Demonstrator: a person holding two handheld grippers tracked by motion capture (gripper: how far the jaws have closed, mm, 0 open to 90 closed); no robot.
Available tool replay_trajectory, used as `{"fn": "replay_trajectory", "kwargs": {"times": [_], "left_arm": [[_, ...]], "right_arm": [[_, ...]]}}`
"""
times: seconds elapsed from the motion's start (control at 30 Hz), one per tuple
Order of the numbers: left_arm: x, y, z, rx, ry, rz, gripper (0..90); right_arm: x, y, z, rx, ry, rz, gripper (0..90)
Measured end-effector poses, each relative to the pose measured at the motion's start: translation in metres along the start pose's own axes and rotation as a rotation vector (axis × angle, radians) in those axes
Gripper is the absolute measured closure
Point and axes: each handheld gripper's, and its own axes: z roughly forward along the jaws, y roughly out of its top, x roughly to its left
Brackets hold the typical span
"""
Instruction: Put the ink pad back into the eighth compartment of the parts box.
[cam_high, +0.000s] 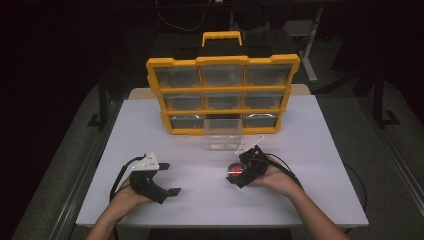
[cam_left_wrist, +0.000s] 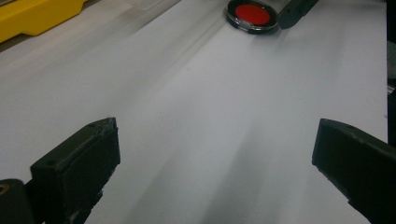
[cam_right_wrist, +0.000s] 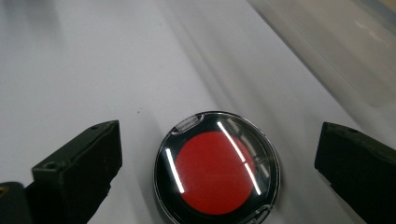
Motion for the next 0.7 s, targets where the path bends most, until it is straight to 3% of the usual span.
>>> {"fn": "replay_trajectory", "kwargs": {"times": [0.33,0.7], "left_arm": [[-0.0003,0.0,0.0001,0.0,0.0,0.001,0.5],[-0.0003,0.0001,-0.0003,-0.001,0.001,0.001,0.5]], "right_arm": [[0.0012,-0.0008,0.0031,0.03,-0.008,-0.014,0.8],[0.0009,-0.0013,0.0023,0.042,-0.01,-0.013,12.0]]}}
